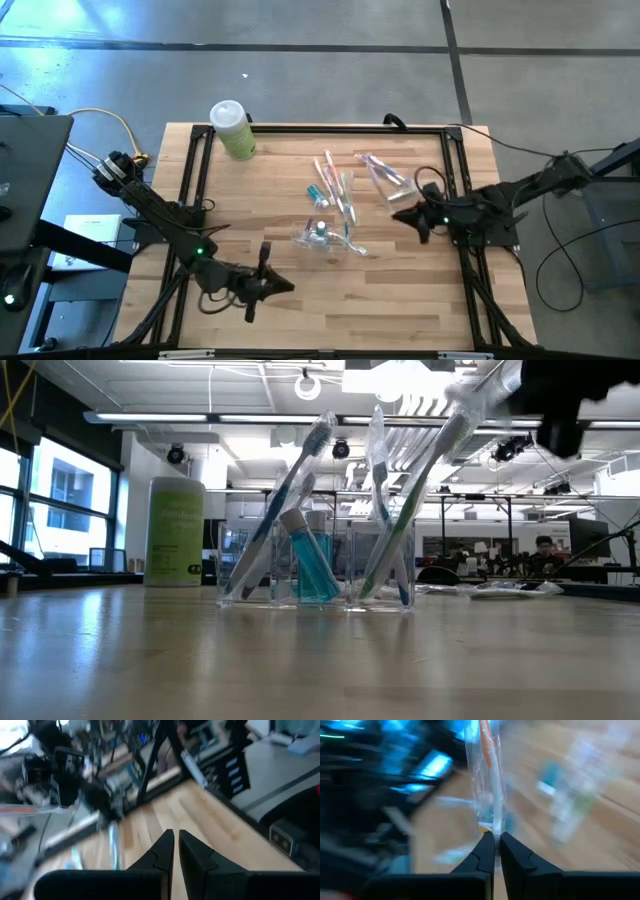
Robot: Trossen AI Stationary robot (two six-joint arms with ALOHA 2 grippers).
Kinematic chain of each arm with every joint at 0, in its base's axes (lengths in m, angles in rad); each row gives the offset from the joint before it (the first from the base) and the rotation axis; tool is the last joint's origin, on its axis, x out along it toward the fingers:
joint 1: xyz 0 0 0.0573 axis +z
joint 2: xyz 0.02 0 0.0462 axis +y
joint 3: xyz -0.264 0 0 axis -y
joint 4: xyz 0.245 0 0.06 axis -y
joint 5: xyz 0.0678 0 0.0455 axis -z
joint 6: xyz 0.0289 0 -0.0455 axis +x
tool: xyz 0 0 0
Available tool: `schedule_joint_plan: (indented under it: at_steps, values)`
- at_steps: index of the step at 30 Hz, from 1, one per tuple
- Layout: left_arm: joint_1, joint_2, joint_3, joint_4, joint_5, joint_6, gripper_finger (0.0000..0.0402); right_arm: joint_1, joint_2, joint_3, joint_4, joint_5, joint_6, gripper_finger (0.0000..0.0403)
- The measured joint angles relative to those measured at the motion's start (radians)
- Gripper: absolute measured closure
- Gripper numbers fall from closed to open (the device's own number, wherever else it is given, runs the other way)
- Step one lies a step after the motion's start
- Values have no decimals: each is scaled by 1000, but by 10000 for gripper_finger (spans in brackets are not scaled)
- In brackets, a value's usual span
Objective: Pick & Place toothbrushing station
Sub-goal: Put the orange toothbrush into the transparent organizer
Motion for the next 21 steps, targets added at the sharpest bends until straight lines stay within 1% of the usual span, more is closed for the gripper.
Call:
schedule_joint_plan:
  at_steps: [4,7,9,12,14,18,21]
  values:
    - [-4,8,1,60,51,49,381,164,24,0,263,37,-217,395]
    - [11,32,1,147,58,49,381,257,76,0,384,61,-338,395]
    - [24,51,1,220,55,38,378,298,118,0,427,61,-416,395]
    - [50,88,1,348,56,-83,364,330,179,0,447,59,-517,395]
    - [63,110,1,400,63,-135,348,341,213,0,457,61,-576,395]
    - [82,137,1,423,67,-242,306,353,276,0,532,61,-688,395]
    - [97,137,1,448,88,-386,277,356,315,0,581,61,-802,395]
